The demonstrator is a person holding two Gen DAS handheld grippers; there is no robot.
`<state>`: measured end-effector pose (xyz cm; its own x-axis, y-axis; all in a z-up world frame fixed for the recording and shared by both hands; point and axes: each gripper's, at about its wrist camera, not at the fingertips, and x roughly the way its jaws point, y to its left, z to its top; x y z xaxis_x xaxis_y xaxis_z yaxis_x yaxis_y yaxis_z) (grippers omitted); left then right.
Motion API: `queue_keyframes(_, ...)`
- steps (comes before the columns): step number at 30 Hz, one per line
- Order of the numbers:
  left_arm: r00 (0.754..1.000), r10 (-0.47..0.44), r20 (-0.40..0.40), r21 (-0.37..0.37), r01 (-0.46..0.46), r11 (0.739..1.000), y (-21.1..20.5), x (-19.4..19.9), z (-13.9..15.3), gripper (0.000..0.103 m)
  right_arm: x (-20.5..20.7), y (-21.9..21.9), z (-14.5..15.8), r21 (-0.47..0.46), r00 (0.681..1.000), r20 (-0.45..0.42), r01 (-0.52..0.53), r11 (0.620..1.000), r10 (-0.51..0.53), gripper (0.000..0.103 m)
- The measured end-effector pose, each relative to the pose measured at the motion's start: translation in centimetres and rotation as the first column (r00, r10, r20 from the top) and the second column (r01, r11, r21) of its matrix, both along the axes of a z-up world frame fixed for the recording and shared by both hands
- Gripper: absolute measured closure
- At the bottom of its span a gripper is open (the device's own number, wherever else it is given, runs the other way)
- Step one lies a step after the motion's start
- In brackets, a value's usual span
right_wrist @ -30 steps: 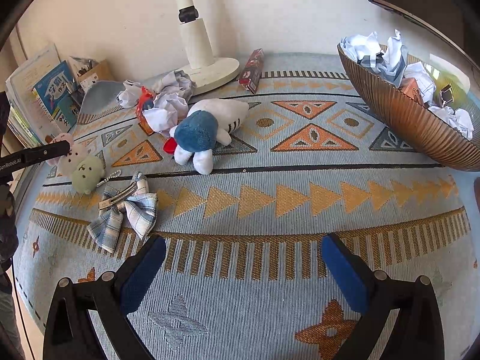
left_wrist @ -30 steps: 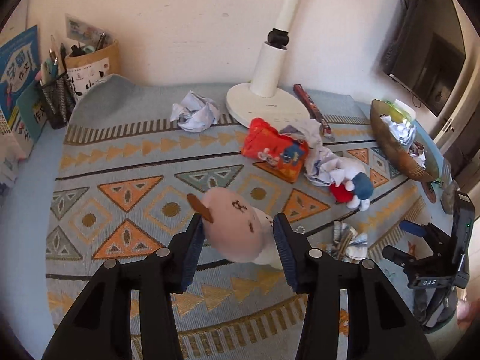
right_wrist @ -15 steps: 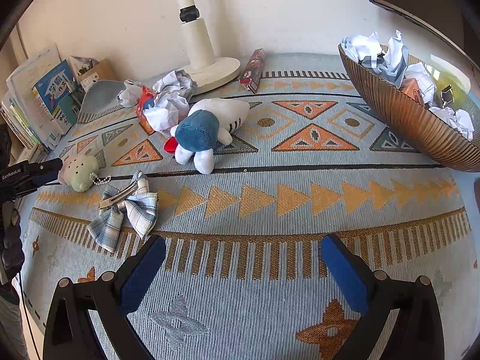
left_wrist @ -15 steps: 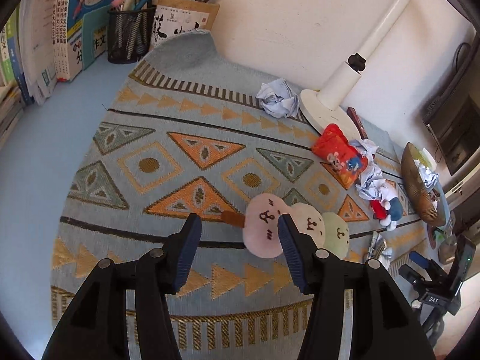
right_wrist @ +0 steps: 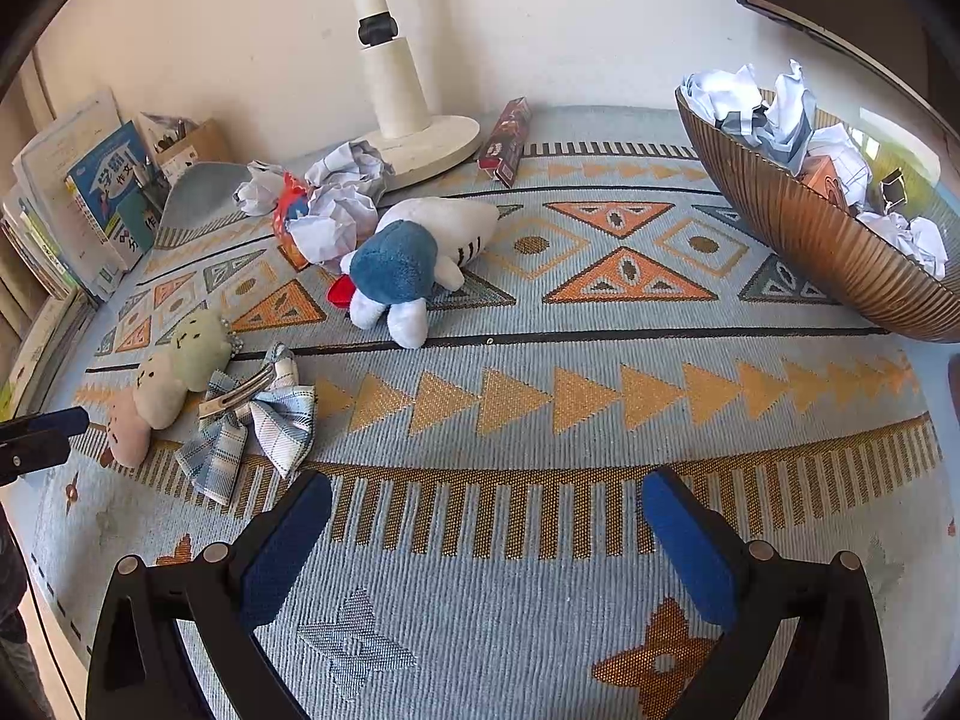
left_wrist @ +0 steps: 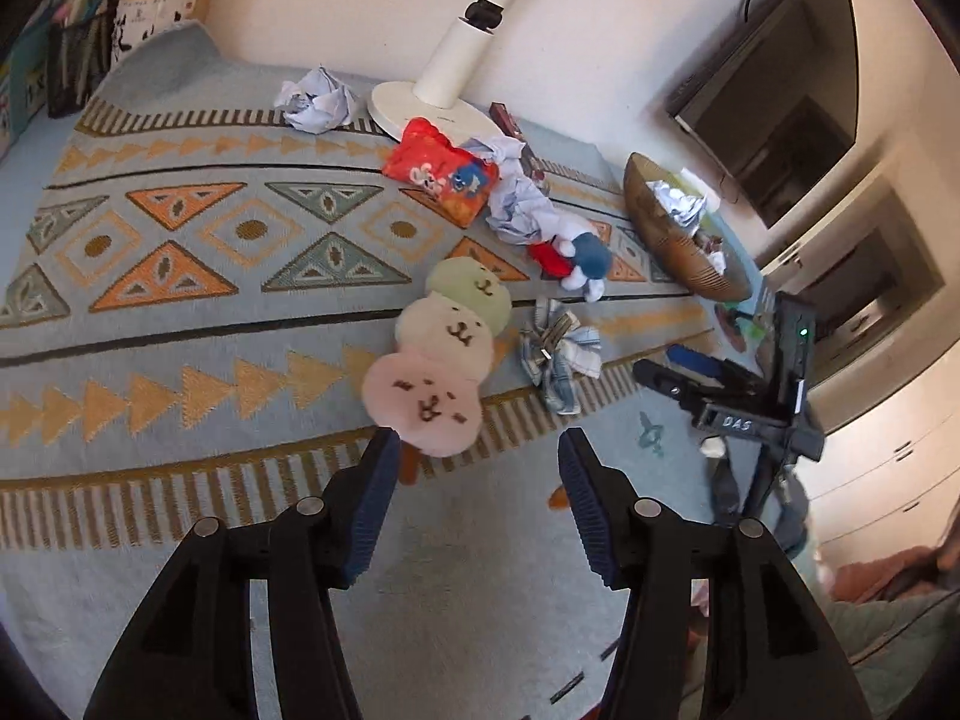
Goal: Organize objects
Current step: 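Grasp the pink-white-green plush stack with the left tool and lift it, then grasp the checked cloth with the right tool while the left tool holds the plush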
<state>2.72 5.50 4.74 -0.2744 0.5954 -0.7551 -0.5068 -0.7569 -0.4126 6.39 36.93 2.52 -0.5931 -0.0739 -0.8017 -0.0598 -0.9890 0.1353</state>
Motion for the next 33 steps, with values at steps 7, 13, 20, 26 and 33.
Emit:
queue_keyframes(7,0.997,0.018,-0.080,-0.103,-0.027,0.994,3.7,-2.3,-1.7,0.032,0.0,0.1,0.2,-0.017,1.000,-0.005,-0.006,1.000,0.006,0.000)
queue_keyframes(13,0.985,-0.049,-0.163,-0.238,0.009,0.971,7.4,-2.8,-3.1,0.031,1.2,0.1,1.4,-0.079,0.995,-0.091,-0.058,0.995,0.051,0.000)
queue_keyframes(20,0.964,0.140,-0.227,-0.125,-0.171,0.977,5.2,-2.5,-2.7,0.057,1.0,-3.4,2.5,-0.110,0.988,-0.077,-0.144,0.983,0.136,0.024)
queue_keyframes(26,0.906,0.334,-0.261,-0.001,-0.346,0.938,1.6,-2.7,-1.8,0.057,-2.1,-8.2,1.5,-0.143,0.978,0.015,-0.203,0.969,0.207,0.033)
queue_keyframes(33,0.889,0.323,-0.325,0.029,-0.333,0.943,1.6,-1.7,-0.9,0.054,-6.1,-11.4,0.7,-0.045,0.970,-0.011,-0.244,0.969,0.243,0.029)
